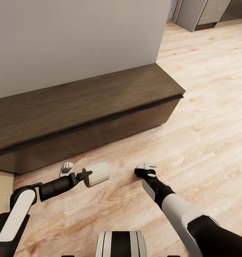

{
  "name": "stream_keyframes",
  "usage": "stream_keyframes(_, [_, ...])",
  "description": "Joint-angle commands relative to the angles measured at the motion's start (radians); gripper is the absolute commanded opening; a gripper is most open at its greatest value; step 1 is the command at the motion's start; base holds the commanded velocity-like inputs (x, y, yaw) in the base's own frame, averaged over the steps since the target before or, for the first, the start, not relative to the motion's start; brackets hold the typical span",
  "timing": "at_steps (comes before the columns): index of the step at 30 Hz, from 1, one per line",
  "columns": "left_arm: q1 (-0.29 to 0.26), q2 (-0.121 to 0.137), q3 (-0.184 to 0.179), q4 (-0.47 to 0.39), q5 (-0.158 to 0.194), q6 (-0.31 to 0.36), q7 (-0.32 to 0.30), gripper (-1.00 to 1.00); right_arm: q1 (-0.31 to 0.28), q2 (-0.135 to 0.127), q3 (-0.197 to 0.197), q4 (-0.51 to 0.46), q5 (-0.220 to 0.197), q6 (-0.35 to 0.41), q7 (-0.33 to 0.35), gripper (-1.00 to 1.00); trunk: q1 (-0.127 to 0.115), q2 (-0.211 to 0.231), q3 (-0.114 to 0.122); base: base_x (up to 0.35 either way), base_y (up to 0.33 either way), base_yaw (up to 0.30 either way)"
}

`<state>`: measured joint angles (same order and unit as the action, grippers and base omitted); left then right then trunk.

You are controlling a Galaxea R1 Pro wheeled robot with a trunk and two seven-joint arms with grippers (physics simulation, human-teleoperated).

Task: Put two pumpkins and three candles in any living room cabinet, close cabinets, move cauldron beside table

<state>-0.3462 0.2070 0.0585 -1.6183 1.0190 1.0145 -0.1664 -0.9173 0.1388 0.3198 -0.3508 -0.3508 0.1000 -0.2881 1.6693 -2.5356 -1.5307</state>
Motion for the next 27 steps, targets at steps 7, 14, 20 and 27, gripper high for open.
stream_keyframes(7, [0.000, 0.000, 0.001, 0.000, -0.002, 0.004, -0.011, -1.00, -0.001, -0.001, 0.010, -0.002, -0.005, 0.006, -0.008, 1.00, 0.000, 0.000, -0.001, 0.000, 0.000, 0.000])
stream_keyframes(14, [0.000, 0.005, 0.001, 0.000, 0.017, 0.004, -0.011, -1.00, 0.000, -0.001, 0.010, -0.002, -0.005, 0.006, -0.008, -1.00, 0.000, 0.000, -0.001, 0.000, 0.000, 0.000])
stream_keyframes(20, [0.000, 0.006, 0.001, 0.000, 0.018, 0.004, -0.011, -1.00, 0.000, -0.001, 0.010, -0.002, -0.005, 0.006, -0.008, -1.00, 0.000, 0.000, -0.001, 0.000, 0.000, 0.000])
stream_keyframes(27, [0.000, 0.007, 0.011, 0.000, 0.019, 0.004, -0.011, -1.00, 0.000, -0.001, 0.010, -0.003, -0.005, 0.005, -0.008, -1.00, 0.000, 0.000, -0.001, 0.000, 0.000, 0.000])
